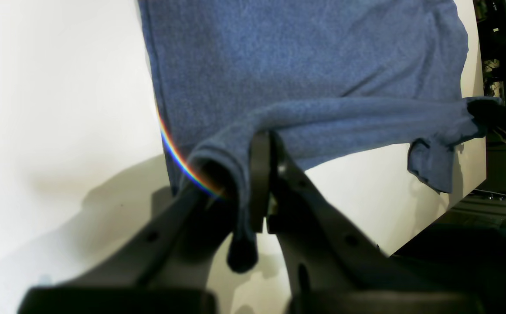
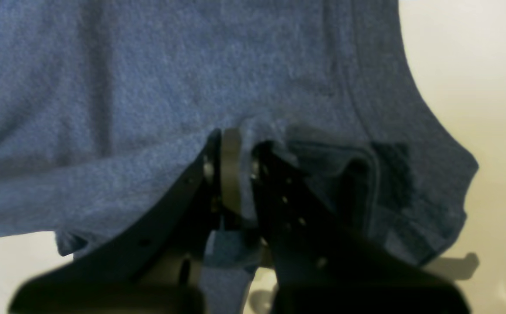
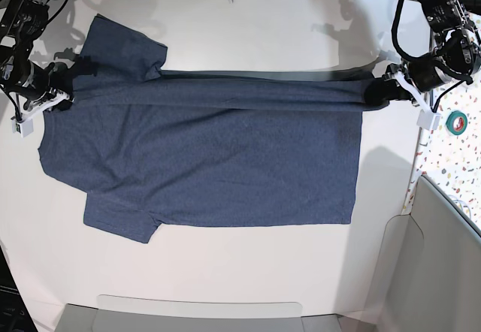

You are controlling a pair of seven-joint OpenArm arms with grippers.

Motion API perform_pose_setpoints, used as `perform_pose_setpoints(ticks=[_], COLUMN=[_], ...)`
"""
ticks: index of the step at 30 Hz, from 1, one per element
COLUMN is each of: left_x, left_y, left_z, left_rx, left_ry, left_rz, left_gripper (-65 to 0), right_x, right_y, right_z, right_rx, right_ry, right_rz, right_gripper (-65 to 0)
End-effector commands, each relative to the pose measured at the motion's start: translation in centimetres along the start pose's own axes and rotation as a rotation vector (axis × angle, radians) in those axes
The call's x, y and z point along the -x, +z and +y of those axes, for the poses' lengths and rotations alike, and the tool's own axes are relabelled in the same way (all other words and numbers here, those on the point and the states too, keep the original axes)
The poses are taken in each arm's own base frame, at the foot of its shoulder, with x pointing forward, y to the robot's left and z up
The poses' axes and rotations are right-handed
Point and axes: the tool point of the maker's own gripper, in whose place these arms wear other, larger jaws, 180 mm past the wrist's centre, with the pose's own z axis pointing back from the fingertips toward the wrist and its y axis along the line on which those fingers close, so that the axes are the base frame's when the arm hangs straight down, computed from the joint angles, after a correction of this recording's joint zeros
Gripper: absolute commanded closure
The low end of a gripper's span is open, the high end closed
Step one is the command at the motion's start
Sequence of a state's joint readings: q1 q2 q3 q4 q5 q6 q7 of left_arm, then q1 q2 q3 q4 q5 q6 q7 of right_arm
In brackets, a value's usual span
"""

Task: Layout the t-shirt on the table in an organized manner, then fold the t-shirt properly
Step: 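Lift the held edge with both grippers and fold it over the shirt, then release the right gripper and regrasp the shirt shoulder edge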

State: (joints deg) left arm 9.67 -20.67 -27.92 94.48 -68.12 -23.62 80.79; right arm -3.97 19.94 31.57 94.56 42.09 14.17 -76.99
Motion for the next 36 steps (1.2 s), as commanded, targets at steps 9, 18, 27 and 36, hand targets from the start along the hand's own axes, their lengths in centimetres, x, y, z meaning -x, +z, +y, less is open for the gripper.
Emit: perform_pose_setpoints(ticks=[9,18,27,36], left_x=[-1.4,-1.5,-1.5,-1.5], left_y=[0.5,0.6,0.6,0.6], left_z=[-0.3,-0.2,-0.2,-0.2], left_rx=[0.005,-0.001,0.001,0.001], left_ry=[-0.024,0.019,0.031,0.031], left_rz=[-0.037,-0.039,-0.044,-0.043], left_gripper=[-9.2,-23.6,-23.4,-23.4], right_x=[-1.2,-1.4,-3.4,-2.6], right_y=[0.6,0.7,2.1,6.6], right_z=[-0.3,-0.3,1.0,-0.3], right_rx=[0.012,0.009,0.005,0.079], right_ry=[0.018,0.016,0.07,0.037], right_rz=[-0.034,-0.04,-0.115,-0.227], right_gripper=[-4.6,-34.4,-43.6,-43.6])
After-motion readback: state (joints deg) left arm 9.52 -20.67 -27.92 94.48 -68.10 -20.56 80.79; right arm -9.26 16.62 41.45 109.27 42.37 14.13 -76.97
